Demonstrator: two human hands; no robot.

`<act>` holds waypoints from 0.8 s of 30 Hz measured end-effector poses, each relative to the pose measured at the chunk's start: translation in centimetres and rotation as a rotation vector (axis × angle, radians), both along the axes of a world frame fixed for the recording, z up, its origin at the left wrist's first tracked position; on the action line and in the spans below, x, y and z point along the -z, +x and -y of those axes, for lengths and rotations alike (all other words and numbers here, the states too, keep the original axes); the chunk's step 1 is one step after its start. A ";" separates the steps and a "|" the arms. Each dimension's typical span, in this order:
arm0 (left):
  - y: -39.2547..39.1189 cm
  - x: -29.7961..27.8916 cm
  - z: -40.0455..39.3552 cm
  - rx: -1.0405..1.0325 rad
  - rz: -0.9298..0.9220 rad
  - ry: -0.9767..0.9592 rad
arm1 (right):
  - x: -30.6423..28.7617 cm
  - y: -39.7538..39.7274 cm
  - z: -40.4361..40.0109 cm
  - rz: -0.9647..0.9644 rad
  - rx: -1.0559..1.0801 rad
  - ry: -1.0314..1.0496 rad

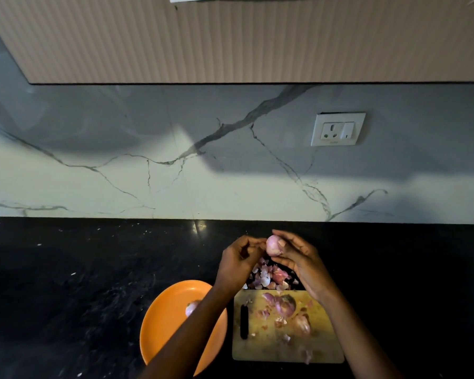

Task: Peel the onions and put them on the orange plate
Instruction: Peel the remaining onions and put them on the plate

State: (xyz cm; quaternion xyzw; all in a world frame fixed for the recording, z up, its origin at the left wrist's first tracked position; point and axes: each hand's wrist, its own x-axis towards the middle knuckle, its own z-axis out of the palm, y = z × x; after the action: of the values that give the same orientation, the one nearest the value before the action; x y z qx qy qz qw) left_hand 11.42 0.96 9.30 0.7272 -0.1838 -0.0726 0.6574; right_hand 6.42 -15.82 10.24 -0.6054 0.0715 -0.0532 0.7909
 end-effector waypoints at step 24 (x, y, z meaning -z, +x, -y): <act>1.9 0.6 -0.8 -0.172 0.259 0.325 | 0.3 0.1 0.8 -0.025 -0.111 0.184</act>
State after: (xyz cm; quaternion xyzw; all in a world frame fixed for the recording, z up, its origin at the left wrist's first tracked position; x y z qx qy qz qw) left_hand 13.37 1.80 8.75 0.8398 -0.1901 0.0489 0.5061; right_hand 6.53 -16.67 9.99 -0.5339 0.0524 0.0049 0.8439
